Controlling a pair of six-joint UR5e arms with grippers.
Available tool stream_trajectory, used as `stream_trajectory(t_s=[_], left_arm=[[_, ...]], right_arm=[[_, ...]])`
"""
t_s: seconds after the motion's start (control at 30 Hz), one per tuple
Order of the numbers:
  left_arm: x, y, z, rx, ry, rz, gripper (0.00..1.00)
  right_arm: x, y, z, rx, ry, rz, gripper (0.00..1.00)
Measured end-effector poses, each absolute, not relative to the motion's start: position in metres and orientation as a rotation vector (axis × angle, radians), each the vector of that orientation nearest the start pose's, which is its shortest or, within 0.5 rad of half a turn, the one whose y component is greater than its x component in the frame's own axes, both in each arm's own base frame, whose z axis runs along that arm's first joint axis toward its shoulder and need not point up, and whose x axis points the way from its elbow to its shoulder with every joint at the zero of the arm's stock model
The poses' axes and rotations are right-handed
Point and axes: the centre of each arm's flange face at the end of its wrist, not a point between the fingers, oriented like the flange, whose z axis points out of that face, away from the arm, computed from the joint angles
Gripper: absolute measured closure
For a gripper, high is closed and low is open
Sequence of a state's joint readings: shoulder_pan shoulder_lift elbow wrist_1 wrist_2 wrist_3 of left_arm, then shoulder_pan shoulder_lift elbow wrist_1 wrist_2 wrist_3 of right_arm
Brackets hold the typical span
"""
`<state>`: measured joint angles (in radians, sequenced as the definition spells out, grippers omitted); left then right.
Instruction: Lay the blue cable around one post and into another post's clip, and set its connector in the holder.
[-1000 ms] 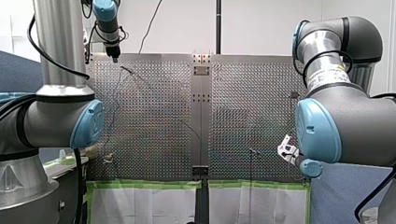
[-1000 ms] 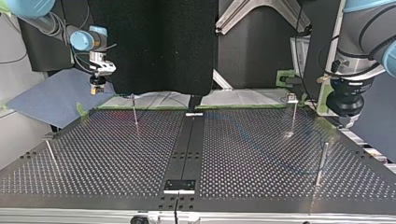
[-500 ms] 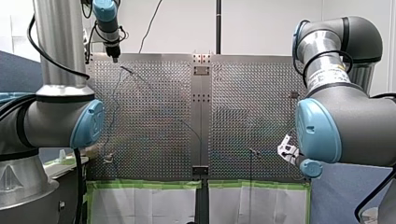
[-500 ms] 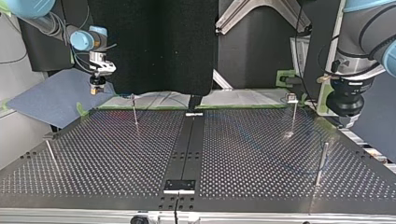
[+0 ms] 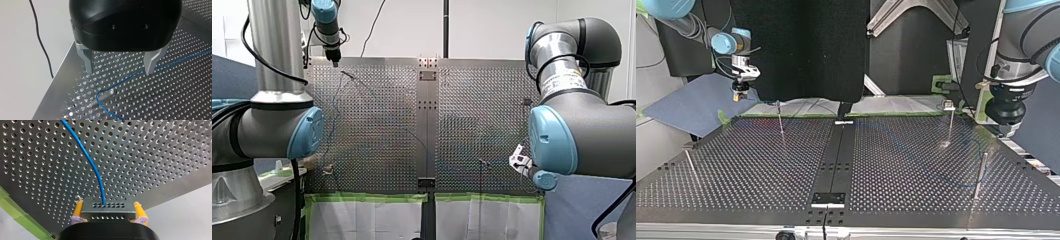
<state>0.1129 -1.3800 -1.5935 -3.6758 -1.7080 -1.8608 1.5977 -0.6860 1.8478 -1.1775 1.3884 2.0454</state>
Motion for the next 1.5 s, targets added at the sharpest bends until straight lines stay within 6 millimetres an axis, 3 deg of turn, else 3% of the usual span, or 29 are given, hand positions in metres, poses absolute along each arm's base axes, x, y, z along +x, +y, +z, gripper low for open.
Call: stream_trajectory(t_s=[0.37, 0.83, 1.1, 1.5], left_arm=[[0.371, -0.092, 0.504, -0.418, 1.865, -0.043, 0.02], [0.351, -0.133, 0.477, -0.290, 1.843, -0.240, 0.02], [0.354, -0.168, 0.428, -0.231, 1.915, -0.389, 0.02], [0.352, -0.204, 0.348, -0.174, 2.032, -0.414, 0.02]], right_arm=[[0.168, -0.580, -0.026, 1.130, -1.470, 1.705, 1.00], [0.172, -0.579, -0.026, 1.135, -1.465, 1.711, 1.00], [0.172, -0.578, -0.026, 1.125, -1.474, 1.695, 1.00], [0.172, -0.577, -0.027, 1.132, -1.477, 1.676, 1.00]])
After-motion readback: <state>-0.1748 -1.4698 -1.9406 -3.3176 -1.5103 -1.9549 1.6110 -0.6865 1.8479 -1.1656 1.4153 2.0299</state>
